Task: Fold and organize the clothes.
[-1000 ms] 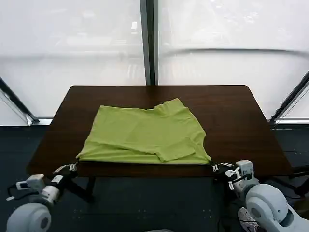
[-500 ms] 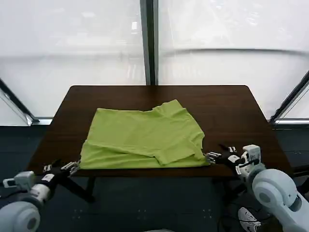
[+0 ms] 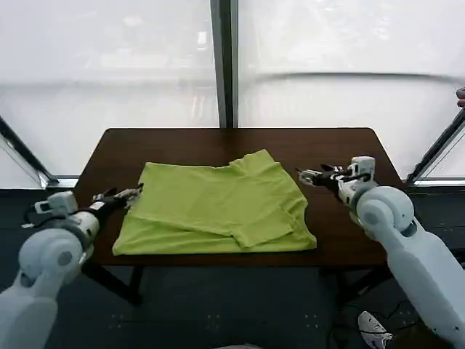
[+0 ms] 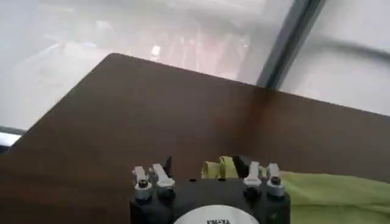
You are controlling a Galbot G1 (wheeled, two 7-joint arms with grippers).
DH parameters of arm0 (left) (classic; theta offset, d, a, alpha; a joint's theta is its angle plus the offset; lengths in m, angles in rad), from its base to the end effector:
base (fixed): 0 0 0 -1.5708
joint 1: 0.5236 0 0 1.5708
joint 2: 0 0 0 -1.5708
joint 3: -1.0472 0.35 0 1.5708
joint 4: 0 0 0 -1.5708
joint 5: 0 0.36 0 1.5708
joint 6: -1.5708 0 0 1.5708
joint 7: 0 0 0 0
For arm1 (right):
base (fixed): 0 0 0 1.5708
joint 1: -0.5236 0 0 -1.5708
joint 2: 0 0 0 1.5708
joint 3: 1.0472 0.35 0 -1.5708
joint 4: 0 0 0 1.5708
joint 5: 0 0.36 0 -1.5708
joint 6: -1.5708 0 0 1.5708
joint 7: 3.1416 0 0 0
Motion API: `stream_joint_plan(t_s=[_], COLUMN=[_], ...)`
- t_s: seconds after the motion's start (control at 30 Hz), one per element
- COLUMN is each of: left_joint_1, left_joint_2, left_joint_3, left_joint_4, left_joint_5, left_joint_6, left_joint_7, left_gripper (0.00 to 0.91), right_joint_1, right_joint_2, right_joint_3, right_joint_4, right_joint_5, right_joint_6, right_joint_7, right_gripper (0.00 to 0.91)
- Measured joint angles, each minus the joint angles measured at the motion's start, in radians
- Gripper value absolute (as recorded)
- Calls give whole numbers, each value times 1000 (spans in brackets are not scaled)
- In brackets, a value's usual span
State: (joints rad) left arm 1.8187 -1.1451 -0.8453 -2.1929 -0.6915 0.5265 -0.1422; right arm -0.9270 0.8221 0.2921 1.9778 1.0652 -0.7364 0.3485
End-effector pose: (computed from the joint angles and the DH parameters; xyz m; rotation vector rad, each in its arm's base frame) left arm 0.1366 0.1421 -0.2577 0.1227 -2.5177 0.1530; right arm 0.3439 -0.0857 -0.1636 0.3143 -2.5861 -0.0546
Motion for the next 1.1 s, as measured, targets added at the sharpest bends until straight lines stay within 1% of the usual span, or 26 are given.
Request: stream_joint_plan(t_s=[0.2,0.37,0.47,0.57,0.7,0.83,1.0,1.1], left_joint_1=[21,8,-44,-138,-281,-435,-622,-718], left_joint_2=[-4,14,37,76,147,203,248,269], left_joint_3=[-17,-51,-60,-36,50,143,237,289], left_joint_4=[-35,-71,-78,-64,-23,57,206,299], left_joint_5=[4,-12,-71,-158,-256,-352,-394,-408], left_joint_6=[51,78,101,115,116,141,158,179], left_joint_7=[-17,-12,-37,-112,-201,-222,-222,-205], left_gripper=[878,878,878,878,878,878,878,878], right_joint_1=[215,346,398,431,460,473,474,474], right_joint_2=[88,153,182,203,232,261,287,295], right_joint_3=[-148,-241,-281,-310,-329,-350,-366,-368], right_joint_4=[-203,-352,-421,-478,-540,-588,-628,-642], right_joint_5=[-62,-74,-72,-63,-58,-58,-68,-71], right_joint_6=[0,0,0,0,0,0,0,0], right_joint_7=[-4,-27,-41,-44,-40,-36,-30,-31], right_gripper=[878,878,878,878,878,878,878,878])
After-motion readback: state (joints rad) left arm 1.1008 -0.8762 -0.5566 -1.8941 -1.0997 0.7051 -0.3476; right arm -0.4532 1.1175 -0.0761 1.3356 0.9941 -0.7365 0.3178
